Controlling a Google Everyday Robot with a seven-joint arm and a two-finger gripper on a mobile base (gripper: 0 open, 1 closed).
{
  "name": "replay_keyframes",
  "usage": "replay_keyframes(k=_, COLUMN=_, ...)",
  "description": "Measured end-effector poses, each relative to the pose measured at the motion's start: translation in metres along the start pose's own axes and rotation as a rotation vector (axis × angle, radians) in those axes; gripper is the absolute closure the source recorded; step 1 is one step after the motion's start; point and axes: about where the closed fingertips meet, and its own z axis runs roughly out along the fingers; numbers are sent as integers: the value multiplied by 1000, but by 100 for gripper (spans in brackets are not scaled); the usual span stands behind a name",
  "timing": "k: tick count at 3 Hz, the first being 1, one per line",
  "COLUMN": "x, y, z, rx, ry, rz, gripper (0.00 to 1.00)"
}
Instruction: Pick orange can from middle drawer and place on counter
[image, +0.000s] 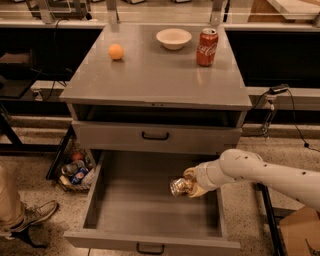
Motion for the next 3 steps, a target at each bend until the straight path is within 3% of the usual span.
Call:
replay_keyframes(k=1, x=-10, y=-34, z=-57, rx=37, ry=16, rz=-43, gripper=100)
replay_keyframes(k=3, x=-65, y=-132, z=-249, rx=115, ry=172, rz=-225, gripper=100)
